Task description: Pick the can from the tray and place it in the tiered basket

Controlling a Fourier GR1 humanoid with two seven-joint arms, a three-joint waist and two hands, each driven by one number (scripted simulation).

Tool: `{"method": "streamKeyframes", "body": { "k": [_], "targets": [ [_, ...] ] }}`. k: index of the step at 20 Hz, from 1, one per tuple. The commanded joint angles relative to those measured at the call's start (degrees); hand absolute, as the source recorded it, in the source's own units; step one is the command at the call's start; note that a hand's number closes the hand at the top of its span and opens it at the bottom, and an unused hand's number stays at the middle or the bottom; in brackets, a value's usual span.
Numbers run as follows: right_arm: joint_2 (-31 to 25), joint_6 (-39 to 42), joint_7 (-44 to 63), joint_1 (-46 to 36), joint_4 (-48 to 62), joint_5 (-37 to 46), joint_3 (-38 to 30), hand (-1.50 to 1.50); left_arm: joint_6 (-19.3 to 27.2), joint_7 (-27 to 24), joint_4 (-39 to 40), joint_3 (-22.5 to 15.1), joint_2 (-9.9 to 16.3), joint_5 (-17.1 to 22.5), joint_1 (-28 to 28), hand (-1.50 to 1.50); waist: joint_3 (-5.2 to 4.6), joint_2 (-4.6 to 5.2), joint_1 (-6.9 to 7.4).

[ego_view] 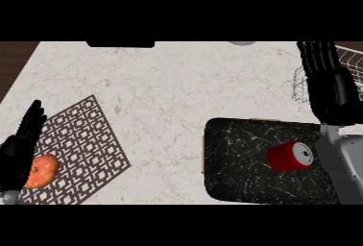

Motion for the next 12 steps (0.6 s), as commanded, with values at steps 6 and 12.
{"method": "streamKeyframes", "body": {
  "k": [6,12],
  "targets": [
    [-10.7,-13.7,3.5,13.8,-2.3,4.4,-16.5,1.5,3.7,-0.4,6.2,-3.1,-10.0,1.1,5.7,0.0,0.93,0.32,-5.97],
    [1.9,-36.5,6.9,23.8,-1.0,1.5,-28.6,-1.5,3.7,-1.8,6.8,-5.2,-13.0,1.2,7.6,0.0,0.97,0.03,-6.15]
  ]
}}
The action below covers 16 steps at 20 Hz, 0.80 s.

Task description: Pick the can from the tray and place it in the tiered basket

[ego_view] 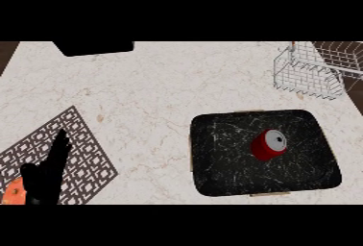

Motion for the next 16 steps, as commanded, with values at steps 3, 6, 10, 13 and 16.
{"method": "streamKeyframes", "body": {
  "k": [3,6,10,13,16],
  "targets": [
    [7.4,-9.2,1.3,16.3,-20.4,-0.9,-4.1,-1.5,1.3,-2.0,5.4,-4.6,-6.3,-3.0,-2.8,0.0,0.01,-0.05,2.44],
    [7.3,-10.0,9.1,26.9,-31.0,4.2,3.3,-1.5,1.1,-1.1,4.0,-4.5,-6.1,-2.9,-2.2,0.0,-0.01,0.13,4.11],
    [-2.7,-3.0,23.1,34.3,-34.8,5.5,9.1,-1.5,0.1,-1.4,3.1,-4.6,-4.9,-3.0,-1.3,0.0,-0.25,0.34,4.74],
    [-10.9,0.5,31.0,37.6,-38.3,9.2,12.3,-1.5,-0.4,-1.9,3.2,-4.9,-5.2,-3.2,-2.4,0.0,-0.36,0.84,6.06],
    [-18.6,2.0,40.7,40.3,-42.6,12.7,11.7,-1.5,-0.7,-2.4,4.3,-5.4,-5.2,-4.2,-3.0,0.0,-0.31,1.08,6.78]
  ]
}}
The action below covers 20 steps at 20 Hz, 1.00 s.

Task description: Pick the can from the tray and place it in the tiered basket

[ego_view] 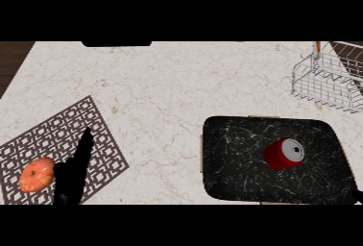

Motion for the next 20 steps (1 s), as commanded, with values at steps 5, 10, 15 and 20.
{"method": "streamKeyframes", "body": {
  "k": [5,10,15,20],
  "targets": [
    [-18.1,3.3,29.6,5.7,-11.5,11.0,0.6,-1.5,-1.1,1.4,0.8,-0.5,-0.2,-0.5,-2.1,0.0,-0.01,0.51,2.17],
    [-22.1,4.3,47.9,-2.5,-14.9,18.4,3.0,-1.5,-1.7,1.3,1.8,-0.1,-1.3,-0.5,-3.5,0.0,0.19,0.42,2.99],
    [-21.7,7.7,55.0,-8.6,-14.8,24.0,8.7,-1.5,-2.9,2.3,5.5,0.2,-1.8,-0.7,-6.3,0.0,0.15,0.52,3.05],
    [-21.7,13.2,55.0,-13.7,-5.9,22.8,14.2,-1.5,-2.8,-0.7,5.9,-0.2,-3.4,-1.0,-5.1,0.0,0.16,0.93,4.59]
  ]
}}
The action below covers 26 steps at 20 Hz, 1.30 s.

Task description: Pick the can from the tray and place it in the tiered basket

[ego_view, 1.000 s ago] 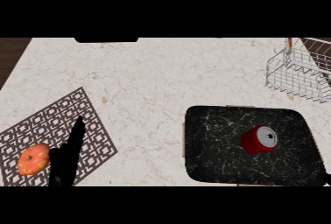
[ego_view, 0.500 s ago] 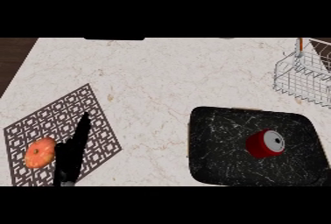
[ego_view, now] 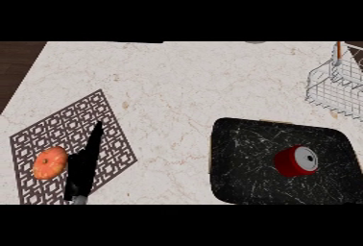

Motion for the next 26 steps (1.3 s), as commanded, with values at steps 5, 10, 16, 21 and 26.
{"method": "streamKeyframes", "body": {
  "k": [5,10,16,21,26],
  "targets": [
    [1.1,4.9,15.1,-8.4,5.2,-0.2,7.6,-1.5,-0.7,2.1,1.2,-0.3,-0.9,-0.1,-2.0,0.0,-0.15,0.29,0.53],
    [4.1,6.2,15.1,-13.6,8.7,-1.2,9.8,-1.5,-0.2,0.8,1.0,0.7,-0.7,-0.5,-0.7,0.0,-0.15,-0.06,-0.17],
    [6.0,9.6,15.1,-18.0,15.2,-2.6,13.2,-1.5,0.9,3.0,-0.2,-0.1,-1.7,-1.4,-0.9,0.0,-0.13,-0.1,-0.34],
    [7.3,11.7,15.1,-20.3,19.8,-6.4,14.9,-1.5,0.7,1.1,-0.7,-0.9,-1.8,-1.9,2.4,0.0,-0.17,-0.19,-0.08],
    [8.7,13.2,15.1,-24.9,23.7,-8.3,16.2,-1.5,-0.5,2.7,-2.1,0.5,-0.5,-1.2,0.9,0.0,-0.13,-0.42,-0.84]
  ]
}}
